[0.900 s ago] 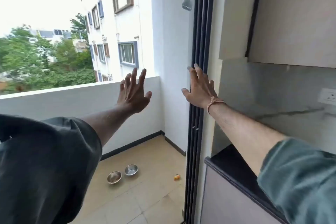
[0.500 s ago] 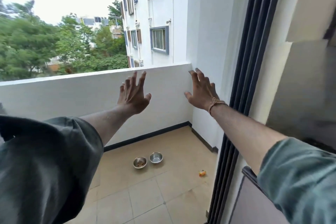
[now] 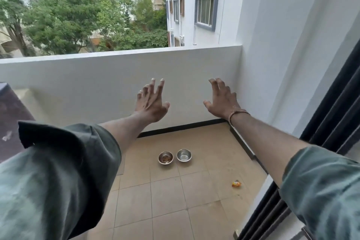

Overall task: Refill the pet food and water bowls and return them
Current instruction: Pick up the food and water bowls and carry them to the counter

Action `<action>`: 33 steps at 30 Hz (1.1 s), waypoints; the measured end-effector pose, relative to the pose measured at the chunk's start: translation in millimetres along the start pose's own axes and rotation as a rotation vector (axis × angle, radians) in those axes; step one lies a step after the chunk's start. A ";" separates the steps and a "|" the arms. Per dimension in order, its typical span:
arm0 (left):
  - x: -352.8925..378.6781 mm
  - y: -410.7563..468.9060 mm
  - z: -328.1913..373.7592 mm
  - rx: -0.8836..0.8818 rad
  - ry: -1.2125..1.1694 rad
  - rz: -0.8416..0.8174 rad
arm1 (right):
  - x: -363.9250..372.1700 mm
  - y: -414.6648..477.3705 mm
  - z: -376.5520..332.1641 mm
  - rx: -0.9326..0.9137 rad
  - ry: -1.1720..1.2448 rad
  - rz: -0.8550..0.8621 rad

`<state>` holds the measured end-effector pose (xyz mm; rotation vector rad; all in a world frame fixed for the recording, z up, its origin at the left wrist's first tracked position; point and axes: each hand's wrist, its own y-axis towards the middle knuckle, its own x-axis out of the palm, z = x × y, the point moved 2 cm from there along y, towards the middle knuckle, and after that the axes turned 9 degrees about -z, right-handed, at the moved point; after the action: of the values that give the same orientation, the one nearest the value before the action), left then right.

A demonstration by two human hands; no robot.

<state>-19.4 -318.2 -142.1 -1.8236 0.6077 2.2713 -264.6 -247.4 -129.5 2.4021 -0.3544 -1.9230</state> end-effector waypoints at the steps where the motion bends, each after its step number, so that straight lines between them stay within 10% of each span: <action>1: 9.8 11.3 -4.3 -0.009 0.000 -0.012 | 9.7 13.5 2.2 -0.003 -0.003 -0.016; 33: 299.6 361.0 -162.3 -0.203 -0.020 -0.385 | 311.9 424.2 69.4 -0.037 0.050 -0.435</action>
<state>-81.3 -747.7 -383.2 -1.8103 0.0129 2.1450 -331.9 -716.5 -369.2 2.6660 0.2263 -1.9871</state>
